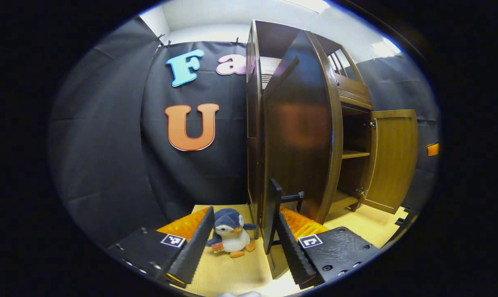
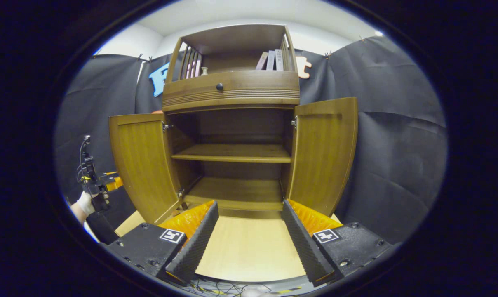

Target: Open the right door of the double-door shoe cabinet with the right hand, and open the left door with the left hand.

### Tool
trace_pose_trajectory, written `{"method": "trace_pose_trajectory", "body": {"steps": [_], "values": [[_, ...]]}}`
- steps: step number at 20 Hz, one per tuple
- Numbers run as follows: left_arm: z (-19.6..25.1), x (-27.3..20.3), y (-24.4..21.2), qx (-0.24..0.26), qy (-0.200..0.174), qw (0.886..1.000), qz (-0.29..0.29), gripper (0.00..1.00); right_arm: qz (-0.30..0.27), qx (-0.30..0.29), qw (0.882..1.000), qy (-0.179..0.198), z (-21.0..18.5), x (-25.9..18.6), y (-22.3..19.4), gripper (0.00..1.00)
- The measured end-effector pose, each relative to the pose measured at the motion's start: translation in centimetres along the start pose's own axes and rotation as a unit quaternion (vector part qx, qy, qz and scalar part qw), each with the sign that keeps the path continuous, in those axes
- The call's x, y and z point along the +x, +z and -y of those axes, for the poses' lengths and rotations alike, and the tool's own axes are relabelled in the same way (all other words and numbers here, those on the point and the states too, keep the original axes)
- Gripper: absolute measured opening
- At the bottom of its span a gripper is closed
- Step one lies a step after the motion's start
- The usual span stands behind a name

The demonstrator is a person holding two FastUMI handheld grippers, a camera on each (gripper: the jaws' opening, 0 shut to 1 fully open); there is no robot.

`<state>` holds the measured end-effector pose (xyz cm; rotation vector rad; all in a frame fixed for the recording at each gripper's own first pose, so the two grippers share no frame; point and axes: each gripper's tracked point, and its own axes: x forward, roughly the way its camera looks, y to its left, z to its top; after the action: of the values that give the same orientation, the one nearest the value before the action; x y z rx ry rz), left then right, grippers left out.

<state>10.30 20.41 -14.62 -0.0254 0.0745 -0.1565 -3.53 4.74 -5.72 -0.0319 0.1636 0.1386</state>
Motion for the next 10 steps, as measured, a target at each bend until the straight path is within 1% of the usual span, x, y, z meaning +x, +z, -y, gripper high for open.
{"method": "trace_pose_trajectory", "body": {"steps": [1,3,4,5,6,8,10], "values": [[-0.4,-0.7,0.0,0.001,0.009,1.0,0.001,0.86,0.0,0.001,1.0,0.0,0.0,0.1,0.0,0.99],[-1.0,-2.2,0.5,-0.002,0.026,1.0,0.007,0.84,0.001,0.004,1.0,0.001,0.0,0.1,0.1,0.99],[-1.1,-2.9,0.9,-0.006,0.031,0.999,0.01,0.74,0.001,0.005,1.0,0.002,0.0,0.1,0.1,0.99],[-0.9,-3.6,1.2,-0.008,0.039,0.999,0.009,0.96,0.002,0.004,1.0,0.002,0.1,0.1,0.1,0.99],[-1.1,-4.3,1.6,-0.004,0.055,0.998,0.009,0.9,0.003,0.004,1.0,0.002,0.1,0.1,0.2,0.99],[-1.1,-5.9,2.8,-0.001,0.09,0.996,0.006,0.9,0.007,0.004,1.0,-0.001,0.1,0.1,0.3,0.99],[-0.2,-7.2,4.5,0.001,0.114,0.993,0.015,0.91,0.011,0.007,1.0,-0.003,0.2,0.1,0.4,0.99]]}}
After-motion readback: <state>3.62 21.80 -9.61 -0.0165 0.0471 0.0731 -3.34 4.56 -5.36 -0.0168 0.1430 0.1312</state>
